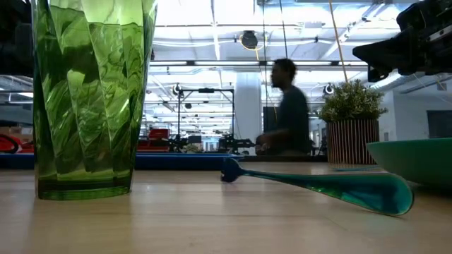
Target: Pick and place plate/cup/fork/spoon on tray
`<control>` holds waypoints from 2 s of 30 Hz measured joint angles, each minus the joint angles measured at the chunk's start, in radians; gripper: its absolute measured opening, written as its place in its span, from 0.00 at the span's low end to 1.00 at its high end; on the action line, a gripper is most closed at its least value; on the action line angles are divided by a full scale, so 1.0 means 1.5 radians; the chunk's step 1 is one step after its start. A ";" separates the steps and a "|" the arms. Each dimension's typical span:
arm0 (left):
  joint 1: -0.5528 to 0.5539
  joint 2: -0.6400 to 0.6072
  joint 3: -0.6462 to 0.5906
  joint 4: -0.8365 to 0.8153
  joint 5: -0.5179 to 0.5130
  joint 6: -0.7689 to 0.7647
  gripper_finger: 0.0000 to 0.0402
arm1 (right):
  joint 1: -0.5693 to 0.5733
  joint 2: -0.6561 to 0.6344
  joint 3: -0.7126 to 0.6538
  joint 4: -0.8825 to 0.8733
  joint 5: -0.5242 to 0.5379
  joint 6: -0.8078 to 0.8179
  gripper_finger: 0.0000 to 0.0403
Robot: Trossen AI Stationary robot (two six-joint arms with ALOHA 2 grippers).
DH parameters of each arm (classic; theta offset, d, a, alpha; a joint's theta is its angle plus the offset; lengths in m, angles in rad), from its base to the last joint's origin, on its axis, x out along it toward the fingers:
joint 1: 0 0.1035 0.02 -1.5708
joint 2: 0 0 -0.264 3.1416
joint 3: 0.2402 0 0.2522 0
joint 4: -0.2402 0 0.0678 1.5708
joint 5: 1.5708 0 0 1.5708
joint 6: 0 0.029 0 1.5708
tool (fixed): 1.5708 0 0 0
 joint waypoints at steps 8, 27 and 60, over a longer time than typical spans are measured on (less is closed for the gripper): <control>0.000 0.000 0.000 0.000 0.000 0.000 0.02 | 0.000 0.000 0.000 0.000 0.000 0.000 0.00; 0.000 0.000 0.000 0.000 0.000 0.000 0.02 | 0.000 0.000 0.000 0.000 0.000 0.000 0.00; -0.003 0.000 0.000 0.241 0.054 -0.066 0.02 | 0.000 0.000 0.000 0.000 0.000 0.000 0.00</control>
